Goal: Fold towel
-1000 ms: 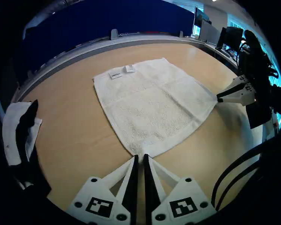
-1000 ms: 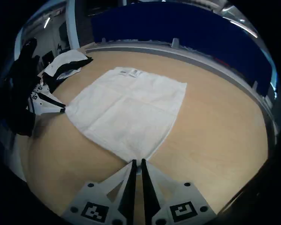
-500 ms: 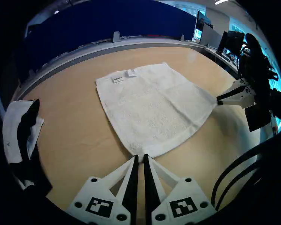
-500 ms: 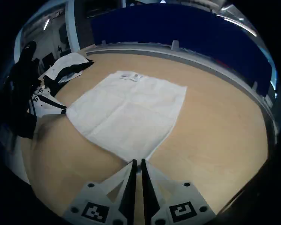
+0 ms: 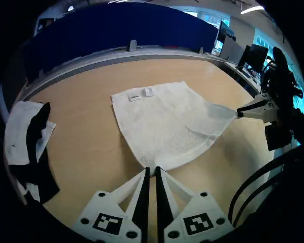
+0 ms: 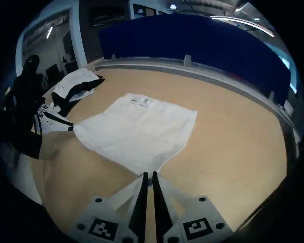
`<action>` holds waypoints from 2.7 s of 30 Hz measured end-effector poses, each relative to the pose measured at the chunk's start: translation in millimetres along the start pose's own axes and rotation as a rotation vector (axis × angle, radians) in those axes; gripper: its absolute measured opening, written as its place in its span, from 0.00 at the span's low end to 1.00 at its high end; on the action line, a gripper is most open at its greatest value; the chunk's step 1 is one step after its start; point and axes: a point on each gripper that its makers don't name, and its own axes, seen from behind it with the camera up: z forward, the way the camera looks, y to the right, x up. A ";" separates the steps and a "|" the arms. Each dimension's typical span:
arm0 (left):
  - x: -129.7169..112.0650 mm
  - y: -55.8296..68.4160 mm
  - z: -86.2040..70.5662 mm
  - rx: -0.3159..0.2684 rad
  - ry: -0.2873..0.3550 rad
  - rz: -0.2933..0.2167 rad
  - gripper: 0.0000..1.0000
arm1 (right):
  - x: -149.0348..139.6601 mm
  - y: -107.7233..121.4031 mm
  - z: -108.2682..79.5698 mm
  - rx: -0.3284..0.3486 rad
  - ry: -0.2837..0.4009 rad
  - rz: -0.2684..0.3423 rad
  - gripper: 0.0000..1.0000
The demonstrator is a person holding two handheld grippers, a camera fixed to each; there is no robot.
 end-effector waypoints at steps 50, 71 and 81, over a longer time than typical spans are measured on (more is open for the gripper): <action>56.2 -3.8 -24.5 0.036 0.053 -0.022 0.10 | 42.8 5.4 -28.1 -0.003 0.009 0.015 0.08; 70.7 -36.0 39.0 0.060 0.012 0.003 0.10 | 52.1 41.7 34.4 -0.029 -0.045 0.050 0.08; 58.7 -48.9 70.2 0.078 -0.041 0.011 0.10 | 45.2 51.8 63.5 -0.052 -0.078 0.095 0.08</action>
